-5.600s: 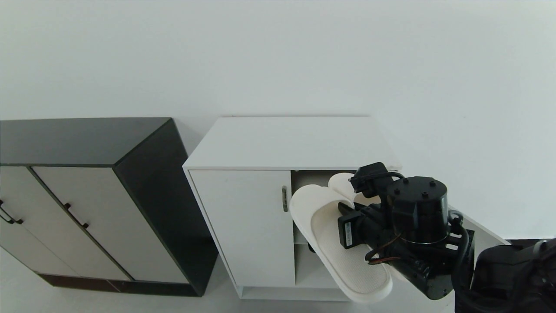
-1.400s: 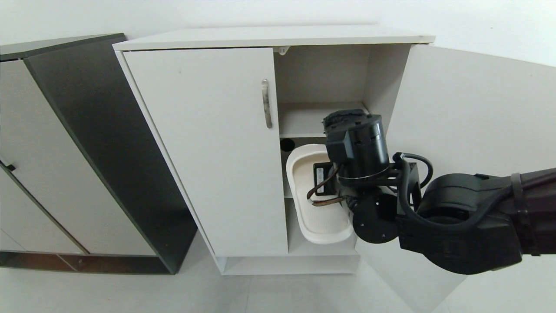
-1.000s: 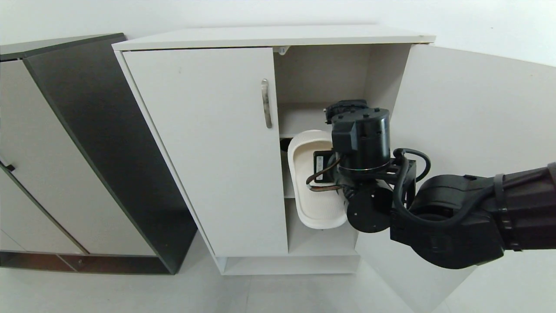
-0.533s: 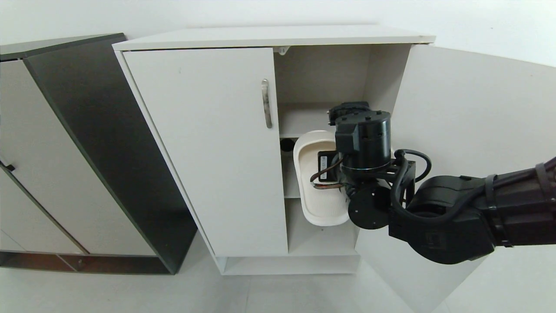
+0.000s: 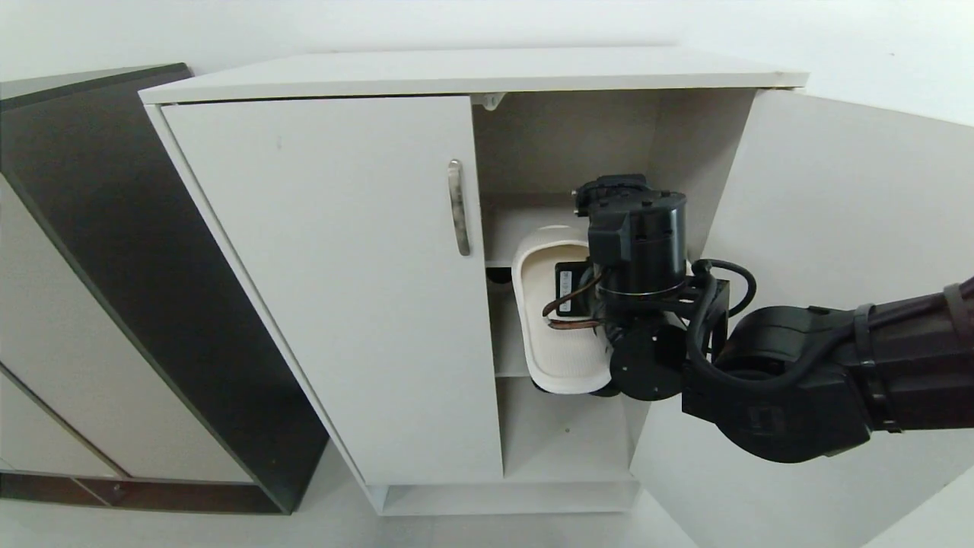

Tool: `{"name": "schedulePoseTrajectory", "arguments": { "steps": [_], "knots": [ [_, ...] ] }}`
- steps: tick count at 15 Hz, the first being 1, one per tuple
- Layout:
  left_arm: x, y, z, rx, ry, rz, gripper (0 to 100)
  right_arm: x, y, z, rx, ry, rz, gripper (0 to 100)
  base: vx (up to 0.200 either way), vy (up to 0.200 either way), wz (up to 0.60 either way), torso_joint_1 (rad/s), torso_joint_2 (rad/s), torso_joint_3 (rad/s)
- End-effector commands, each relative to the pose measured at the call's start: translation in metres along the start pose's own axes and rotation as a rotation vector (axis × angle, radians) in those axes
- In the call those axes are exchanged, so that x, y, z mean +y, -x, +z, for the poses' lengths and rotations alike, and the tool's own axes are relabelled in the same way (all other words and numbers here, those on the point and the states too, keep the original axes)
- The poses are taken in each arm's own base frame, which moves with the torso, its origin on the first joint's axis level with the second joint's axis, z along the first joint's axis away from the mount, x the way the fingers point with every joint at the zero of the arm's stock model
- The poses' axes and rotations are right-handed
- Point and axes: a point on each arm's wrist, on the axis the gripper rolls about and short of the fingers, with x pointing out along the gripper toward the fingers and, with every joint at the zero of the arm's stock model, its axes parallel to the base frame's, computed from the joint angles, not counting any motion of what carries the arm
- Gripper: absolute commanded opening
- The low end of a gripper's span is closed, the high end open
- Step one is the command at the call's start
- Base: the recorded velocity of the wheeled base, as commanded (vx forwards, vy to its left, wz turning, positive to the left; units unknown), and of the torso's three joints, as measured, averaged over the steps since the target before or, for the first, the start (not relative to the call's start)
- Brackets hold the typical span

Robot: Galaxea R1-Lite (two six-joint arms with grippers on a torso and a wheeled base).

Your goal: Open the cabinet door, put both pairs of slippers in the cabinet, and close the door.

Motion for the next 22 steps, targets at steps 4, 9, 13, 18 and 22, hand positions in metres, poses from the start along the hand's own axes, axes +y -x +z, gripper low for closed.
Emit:
{"name": "schedulePoseTrajectory", "arguments": {
  "steps": [4, 9, 13, 18, 22],
  "knots": [
    [0.0, 0.0, 0.0, 0.001, 0.0, -0.001, 0, -0.001, 0.001, 0.0, 0.002, -0.001, -0.002, 0, 0.2, 0.0, 0.0, 0.004, 0.0, -0.001],
    [0.0, 0.0, 0.0, 0.001, 0.0, -0.001, 0, -0.001, 0.0, -0.01, 0.017, 0.004, 0.043, 0, 0.12, 0.0, 0.0, 0.001, 0.0, 0.001],
    [0.0, 0.0, 0.0, 0.001, 0.0, -0.001, 0, -0.006, -0.006, -0.012, 0.02, -0.002, 0.066, 0, 0.0, 0.0, 0.0, 0.0, 0.0, 0.0],
    [0.0, 0.0, 0.0, 0.001, 0.0, -0.001, 0, -0.001, -0.027, -0.014, 0.016, -0.007, 0.045, 0, 0.0, 0.0, 0.0, 0.0, 0.0, 0.0],
    [0.0, 0.0, 0.0, 0.001, 0.0, -0.001, 0, 0.005, -0.055, 0.003, 0.021, -0.008, 0.003, 0, 0.0, 0.0, 0.0, 0.0, 0.0, 0.0]
  ]
}}
